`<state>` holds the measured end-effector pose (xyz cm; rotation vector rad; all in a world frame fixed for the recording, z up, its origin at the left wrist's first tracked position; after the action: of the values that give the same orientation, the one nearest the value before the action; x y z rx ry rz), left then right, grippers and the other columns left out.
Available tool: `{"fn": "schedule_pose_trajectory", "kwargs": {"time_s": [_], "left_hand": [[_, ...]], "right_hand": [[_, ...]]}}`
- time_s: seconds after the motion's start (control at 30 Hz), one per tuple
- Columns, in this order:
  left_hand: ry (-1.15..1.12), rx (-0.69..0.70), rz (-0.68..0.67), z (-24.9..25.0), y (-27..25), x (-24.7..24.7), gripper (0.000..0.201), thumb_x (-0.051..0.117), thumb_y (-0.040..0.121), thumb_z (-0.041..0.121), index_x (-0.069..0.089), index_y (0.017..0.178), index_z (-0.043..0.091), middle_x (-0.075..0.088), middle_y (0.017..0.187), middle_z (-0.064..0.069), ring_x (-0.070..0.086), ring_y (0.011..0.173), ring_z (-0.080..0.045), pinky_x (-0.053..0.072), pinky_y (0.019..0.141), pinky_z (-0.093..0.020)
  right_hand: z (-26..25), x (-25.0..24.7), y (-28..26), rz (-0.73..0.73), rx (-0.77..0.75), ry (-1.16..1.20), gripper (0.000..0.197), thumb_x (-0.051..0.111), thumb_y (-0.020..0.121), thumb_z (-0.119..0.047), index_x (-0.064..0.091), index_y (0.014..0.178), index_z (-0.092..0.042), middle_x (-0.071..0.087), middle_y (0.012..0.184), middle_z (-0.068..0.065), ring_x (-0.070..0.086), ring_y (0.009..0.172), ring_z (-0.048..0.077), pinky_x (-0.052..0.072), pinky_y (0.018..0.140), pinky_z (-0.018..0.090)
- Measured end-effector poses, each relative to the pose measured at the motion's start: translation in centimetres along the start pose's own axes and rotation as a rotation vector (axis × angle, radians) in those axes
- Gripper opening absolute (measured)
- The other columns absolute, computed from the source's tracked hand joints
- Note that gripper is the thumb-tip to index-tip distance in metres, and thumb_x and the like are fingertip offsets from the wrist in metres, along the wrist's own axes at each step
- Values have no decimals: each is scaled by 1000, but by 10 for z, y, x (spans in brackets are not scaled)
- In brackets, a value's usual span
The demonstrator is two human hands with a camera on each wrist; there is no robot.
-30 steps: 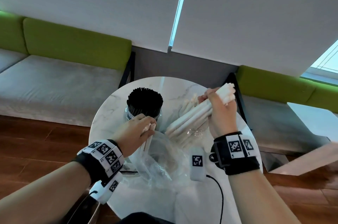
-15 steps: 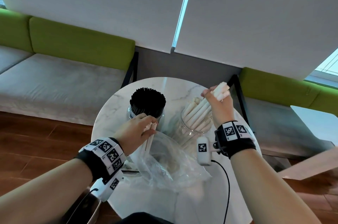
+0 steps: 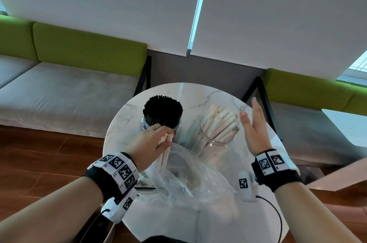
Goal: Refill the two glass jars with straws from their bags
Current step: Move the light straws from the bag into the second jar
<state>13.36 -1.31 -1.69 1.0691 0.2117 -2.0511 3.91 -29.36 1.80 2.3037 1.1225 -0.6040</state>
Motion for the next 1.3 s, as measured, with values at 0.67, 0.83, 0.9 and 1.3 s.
{"fn": "schedule_pose_trajectory", "kwargs": {"time_s": [0.67,0.83,0.9,1.3], "left_hand": [[-14,-34,-18,3,-2,-3,24,58,90,26,59,114,19,57,109,3,57,90,-13,44,80,-24],[4,-38,-21,3,1,-4,25,58,91,26,58,115,19,56,108,4,53,88,-10,38,75,-19],[-2,-37,-19,2,1,-4,25,58,90,26,58,115,20,55,107,4,51,86,-8,37,72,-17],[-7,-10,-7,2,1,-5,24,58,90,26,58,114,19,52,102,9,47,79,0,34,69,-3]], "right_hand": [[17,61,0,206,104,31,67,75,79,-25,39,134,-10,43,132,10,38,124,28,34,106,43],[15,54,7,153,83,-68,70,72,82,-29,36,138,-12,36,136,9,34,126,27,31,106,39],[19,54,3,116,86,-175,79,71,81,-34,28,145,-15,29,141,9,29,129,28,26,107,40],[5,50,-9,-45,-325,-439,77,37,91,-55,12,152,-16,7,161,-4,5,145,7,10,119,37]]}}
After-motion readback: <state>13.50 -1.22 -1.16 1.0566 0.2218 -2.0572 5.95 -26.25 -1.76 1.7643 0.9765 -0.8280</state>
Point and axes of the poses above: each hand's wrist, its own y-axis towards the middle knuckle, its own x-axis out of the palm, z = x × y, the point moved 4 cm from there along y, towards the middle knuckle
